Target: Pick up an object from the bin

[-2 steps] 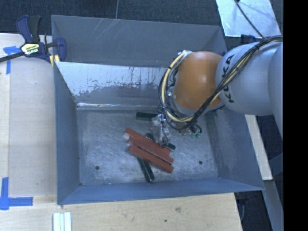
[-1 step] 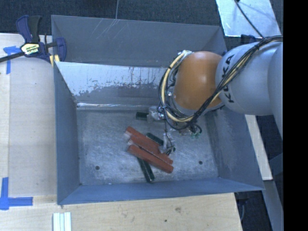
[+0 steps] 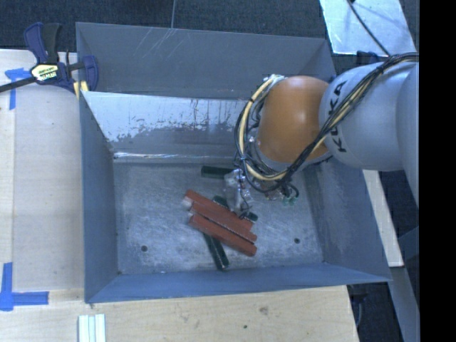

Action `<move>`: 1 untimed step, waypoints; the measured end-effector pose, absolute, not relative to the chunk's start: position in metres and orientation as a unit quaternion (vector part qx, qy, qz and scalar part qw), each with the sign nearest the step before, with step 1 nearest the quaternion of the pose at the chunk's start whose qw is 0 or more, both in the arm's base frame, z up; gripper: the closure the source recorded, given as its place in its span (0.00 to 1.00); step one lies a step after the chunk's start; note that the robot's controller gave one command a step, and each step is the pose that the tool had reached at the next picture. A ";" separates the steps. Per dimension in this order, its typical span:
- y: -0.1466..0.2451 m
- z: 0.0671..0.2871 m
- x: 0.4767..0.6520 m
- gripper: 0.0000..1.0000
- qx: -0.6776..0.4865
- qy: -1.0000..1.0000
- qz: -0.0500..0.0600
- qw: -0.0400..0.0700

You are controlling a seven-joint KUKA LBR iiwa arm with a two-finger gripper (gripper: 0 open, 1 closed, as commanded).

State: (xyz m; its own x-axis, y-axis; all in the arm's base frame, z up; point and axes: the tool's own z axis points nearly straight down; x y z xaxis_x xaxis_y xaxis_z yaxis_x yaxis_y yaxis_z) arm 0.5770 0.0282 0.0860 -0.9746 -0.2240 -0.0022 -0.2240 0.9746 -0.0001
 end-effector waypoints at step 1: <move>0.053 0.124 0.585 1.00 -0.243 0.970 0.000 0.004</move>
Offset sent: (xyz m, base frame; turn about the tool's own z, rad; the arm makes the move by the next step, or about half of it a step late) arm 0.0066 0.0250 0.0360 -0.2655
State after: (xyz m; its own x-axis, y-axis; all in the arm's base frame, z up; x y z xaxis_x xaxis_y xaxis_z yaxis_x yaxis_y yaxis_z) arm 0.5854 0.0533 0.1236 -0.8823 -0.4706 -0.0078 -0.4706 0.8823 -0.0021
